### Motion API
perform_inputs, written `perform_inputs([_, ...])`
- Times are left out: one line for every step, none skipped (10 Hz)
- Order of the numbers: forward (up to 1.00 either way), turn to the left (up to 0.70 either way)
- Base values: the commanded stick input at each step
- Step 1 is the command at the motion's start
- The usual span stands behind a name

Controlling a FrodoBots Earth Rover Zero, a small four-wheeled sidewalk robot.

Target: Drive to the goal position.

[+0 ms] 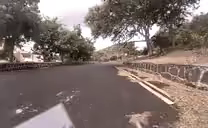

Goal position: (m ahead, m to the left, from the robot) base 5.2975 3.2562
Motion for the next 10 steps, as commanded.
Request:
perform_inputs([1.00,0.00])
perform_inputs([1.00,-0.09])
perform_inputs([1.00,-0.24])
perform_inputs([1.00,-0.25])
perform_inputs([1.00,-0.08])
perform_inputs([1.00,-0.17])
perform_inputs([1.00,-0.15])
perform_inputs([1.00,-0.02])
perform_inputs([1.00,0.00])
perform_inputs([1.00,0.00])
